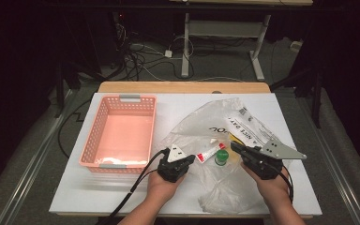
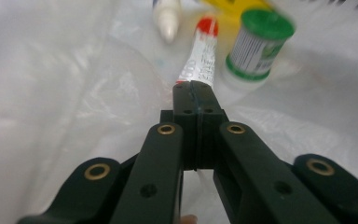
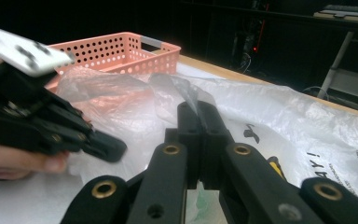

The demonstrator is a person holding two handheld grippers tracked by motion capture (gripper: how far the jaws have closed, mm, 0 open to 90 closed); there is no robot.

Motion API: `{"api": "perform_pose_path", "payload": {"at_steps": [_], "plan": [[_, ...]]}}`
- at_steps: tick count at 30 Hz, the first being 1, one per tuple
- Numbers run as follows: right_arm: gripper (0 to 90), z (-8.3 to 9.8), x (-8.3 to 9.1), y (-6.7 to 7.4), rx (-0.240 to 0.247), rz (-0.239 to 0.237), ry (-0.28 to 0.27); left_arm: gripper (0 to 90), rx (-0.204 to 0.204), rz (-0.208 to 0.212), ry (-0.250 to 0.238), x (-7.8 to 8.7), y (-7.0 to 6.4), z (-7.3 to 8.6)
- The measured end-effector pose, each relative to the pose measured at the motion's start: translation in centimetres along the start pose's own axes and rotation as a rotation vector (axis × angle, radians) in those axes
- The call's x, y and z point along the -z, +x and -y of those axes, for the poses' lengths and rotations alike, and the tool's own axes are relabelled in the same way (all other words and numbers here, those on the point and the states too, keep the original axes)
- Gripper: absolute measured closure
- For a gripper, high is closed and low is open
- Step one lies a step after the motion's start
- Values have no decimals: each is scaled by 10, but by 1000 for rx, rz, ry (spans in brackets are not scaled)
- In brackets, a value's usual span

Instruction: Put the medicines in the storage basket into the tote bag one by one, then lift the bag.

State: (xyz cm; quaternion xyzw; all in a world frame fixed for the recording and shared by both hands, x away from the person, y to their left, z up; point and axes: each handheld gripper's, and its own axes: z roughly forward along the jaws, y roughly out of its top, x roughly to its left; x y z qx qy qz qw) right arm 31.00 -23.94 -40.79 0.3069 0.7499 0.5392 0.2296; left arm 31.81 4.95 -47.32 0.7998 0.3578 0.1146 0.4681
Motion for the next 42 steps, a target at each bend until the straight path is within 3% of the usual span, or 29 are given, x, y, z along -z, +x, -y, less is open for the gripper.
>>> {"api": "perform_pose_path", "payload": {"at_steps": [3, 6, 10, 12, 13, 14, 16, 17, 18, 19, 20, 23, 25, 26, 29, 35, 42], "plan": [[900, 0, 0, 0, -5, 4, -4, 884, -19, 12, -23, 2, -2, 5], [900, 1, 0, 1, -4, 4, -5, 884, 12, 32, -35, 3, -2, 12], [900, 2, -1, 1, -13, 6, 1, 880, -4, 9, 5, 4, 0, 18], [900, 3, -3, 2, -14, 6, 7, 872, -13, 28, 33, 3, 0, 19], [900, 4, -4, 2, -14, 6, 10, 804, -15, 53, 65, 0, 0, 18], [900, 4, -5, 2, -14, 8, 13, 678, 3, 82, 125, -4, 2, 16], [900, 5, -7, 3, -13, 6, 21, 378, 9, 87, 223, -13, 2, 13], [900, 5, -8, 3, -12, 6, 23, 303, -12, 81, 245, -16, 0, 12], [900, 5, -8, 4, -9, 4, 25, 309, -56, 27, 262, -17, -6, 12], [900, 5, -9, 4, -4, 3, 27, 378, -93, 6, 257, -17, -11, 13], [900, 5, -9, 6, -2, 3, 33, 471, -102, 15, 252, -17, -11, 14], [900, 7, -8, 7, 2, -1, 36, 734, -75, 4, 240, -16, -10, 15], [900, 7, -7, 8, 3, -1, 37, 875, -100, 7, 237, -16, -12, 16], [900, 7, -7, 8, 6, -4, 38, 880, -115, 0, 238, -15, -13, 16], [900, 8, -4, 9, 6, 1, 34, 883, -106, 21, 219, -13, -11, 17], [900, 8, 0, 10, 9, 11, 15, 883, -93, 7, 80, 0, -11, 22], [900, 6, -2, 10, 10, 20, -8, 882, -42, -5, -32, 10, -7, 26]]}}
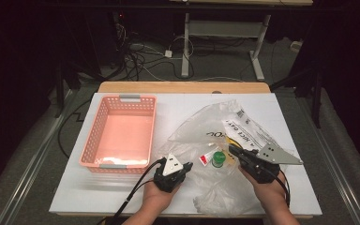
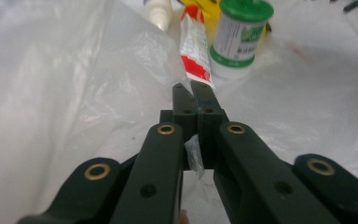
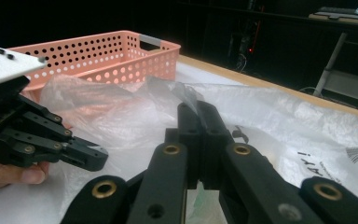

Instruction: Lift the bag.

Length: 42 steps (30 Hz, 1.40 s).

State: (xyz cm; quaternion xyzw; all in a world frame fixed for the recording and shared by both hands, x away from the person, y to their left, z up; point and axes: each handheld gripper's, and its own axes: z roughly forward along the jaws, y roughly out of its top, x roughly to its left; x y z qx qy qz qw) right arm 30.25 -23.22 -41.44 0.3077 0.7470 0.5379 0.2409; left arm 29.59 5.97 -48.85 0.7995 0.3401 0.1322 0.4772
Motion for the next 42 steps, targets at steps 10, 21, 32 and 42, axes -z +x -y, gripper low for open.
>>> {"api": "perform_pose_path", "payload": {"at_steps": [10, 21, 32, 42], "plan": [[900, -3, 2, -2, -5, 24, -57, 882, -53, -55, -198, 11, -8, -20], [900, -26, 8, -3, -6, 69, -151, 881, -109, -95, -326, 30, -7, -60], [900, -65, 4, -16, 28, 140, -250, 881, -130, -157, -424, 40, 10, -101], [900, -86, 2, -24, 20, 178, -343, 881, -164, -173, -497, 45, 11, -138]]}}
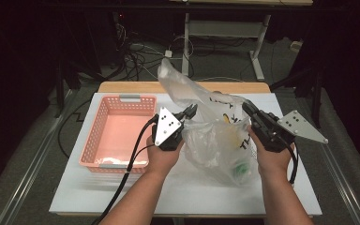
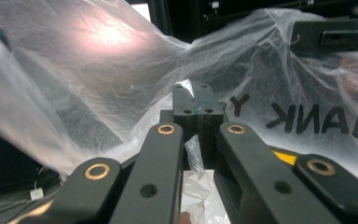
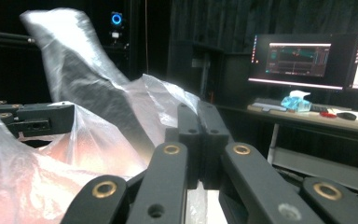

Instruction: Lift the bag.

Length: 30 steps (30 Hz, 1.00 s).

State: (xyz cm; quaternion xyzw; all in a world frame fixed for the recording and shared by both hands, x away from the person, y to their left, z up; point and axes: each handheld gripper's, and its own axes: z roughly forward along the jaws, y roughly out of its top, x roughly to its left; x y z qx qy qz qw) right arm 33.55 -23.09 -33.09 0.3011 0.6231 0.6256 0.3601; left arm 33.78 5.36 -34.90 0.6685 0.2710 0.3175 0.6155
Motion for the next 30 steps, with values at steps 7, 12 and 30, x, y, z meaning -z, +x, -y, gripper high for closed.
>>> {"api": "perform_pose_path", "payload": {"at_steps": [7, 12, 30], "plan": [[900, -15, -2, -3, 0, 15, -29, 881, -12, 3, -42, -9, -1, -21], [900, -27, -2, -13, -16, 37, -54, 881, -34, -3, -56, -17, 3, -41], [900, -55, -22, -50, -22, 136, -59, 881, -45, -54, -94, -38, 23, -71]]}}
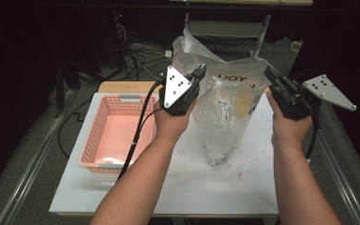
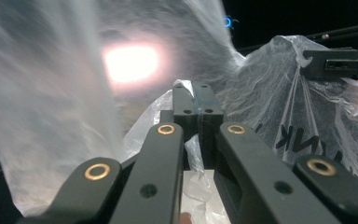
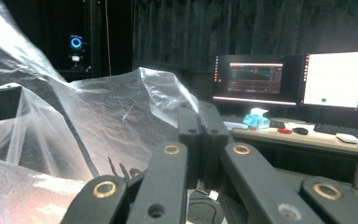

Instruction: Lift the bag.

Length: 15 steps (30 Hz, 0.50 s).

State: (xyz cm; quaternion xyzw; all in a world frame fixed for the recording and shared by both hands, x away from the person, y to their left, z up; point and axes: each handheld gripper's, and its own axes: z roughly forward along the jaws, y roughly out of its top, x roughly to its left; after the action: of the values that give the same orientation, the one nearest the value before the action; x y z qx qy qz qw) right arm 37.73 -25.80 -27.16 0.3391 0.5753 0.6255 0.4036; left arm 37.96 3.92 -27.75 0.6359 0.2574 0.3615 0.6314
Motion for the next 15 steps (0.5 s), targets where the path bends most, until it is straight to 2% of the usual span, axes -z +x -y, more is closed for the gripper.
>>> {"api": "perform_pose_path", "payload": {"at_steps": [6, 15], "plan": [[900, 3, -2, -1, 4, 2, 7, 881, 11, 4, 23, -3, 1, 7], [900, 18, -4, 4, 3, -17, 52, 880, 27, 12, 71, -2, 2, 19]]}}
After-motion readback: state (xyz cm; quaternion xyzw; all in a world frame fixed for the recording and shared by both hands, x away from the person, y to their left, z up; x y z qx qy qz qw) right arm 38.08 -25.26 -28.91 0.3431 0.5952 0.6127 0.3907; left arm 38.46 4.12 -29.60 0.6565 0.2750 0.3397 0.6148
